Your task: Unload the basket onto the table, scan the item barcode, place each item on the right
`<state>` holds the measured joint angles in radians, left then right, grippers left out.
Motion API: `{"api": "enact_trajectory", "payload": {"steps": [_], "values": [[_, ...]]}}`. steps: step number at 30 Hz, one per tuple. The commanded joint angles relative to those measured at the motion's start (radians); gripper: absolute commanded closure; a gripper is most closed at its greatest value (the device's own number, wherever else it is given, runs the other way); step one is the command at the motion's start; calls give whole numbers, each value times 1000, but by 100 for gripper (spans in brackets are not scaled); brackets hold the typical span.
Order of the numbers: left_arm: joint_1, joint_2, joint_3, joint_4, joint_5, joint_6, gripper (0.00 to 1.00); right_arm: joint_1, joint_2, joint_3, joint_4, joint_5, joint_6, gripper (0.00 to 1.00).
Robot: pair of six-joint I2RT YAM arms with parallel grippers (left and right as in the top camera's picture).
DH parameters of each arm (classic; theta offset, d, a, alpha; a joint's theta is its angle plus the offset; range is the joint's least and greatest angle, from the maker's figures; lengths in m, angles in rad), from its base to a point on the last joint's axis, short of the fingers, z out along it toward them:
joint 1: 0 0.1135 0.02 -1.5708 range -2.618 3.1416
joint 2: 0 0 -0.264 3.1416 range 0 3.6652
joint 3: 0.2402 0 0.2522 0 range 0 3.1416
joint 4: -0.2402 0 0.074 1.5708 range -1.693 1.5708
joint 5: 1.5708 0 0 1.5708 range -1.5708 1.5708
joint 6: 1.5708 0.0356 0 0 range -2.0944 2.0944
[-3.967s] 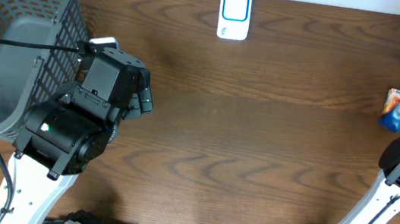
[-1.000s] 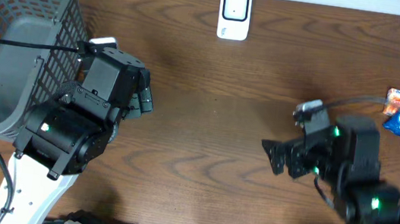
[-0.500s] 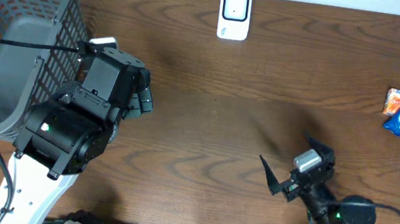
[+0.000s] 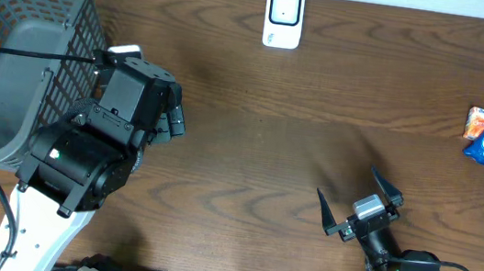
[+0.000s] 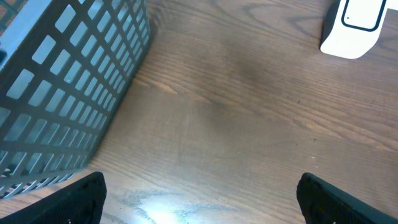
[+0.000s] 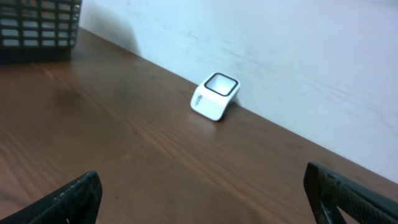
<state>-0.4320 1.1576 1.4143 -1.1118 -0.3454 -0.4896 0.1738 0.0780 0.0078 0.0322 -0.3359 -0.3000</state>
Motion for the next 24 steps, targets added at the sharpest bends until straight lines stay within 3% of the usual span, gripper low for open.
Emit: {"api": "enact_trajectory", "payload": {"steps": [1,12,24], "values": [[6,0,5,-2,-10,10,2,-7,-28,-2,9,60,-7,1],[6,0,5,-3,-10,10,2,-112,-73,-2,-111,313,312,1],[6,0,5,-2,-10,10,2,-133,-73,-2,-111,323,310,1]]}}
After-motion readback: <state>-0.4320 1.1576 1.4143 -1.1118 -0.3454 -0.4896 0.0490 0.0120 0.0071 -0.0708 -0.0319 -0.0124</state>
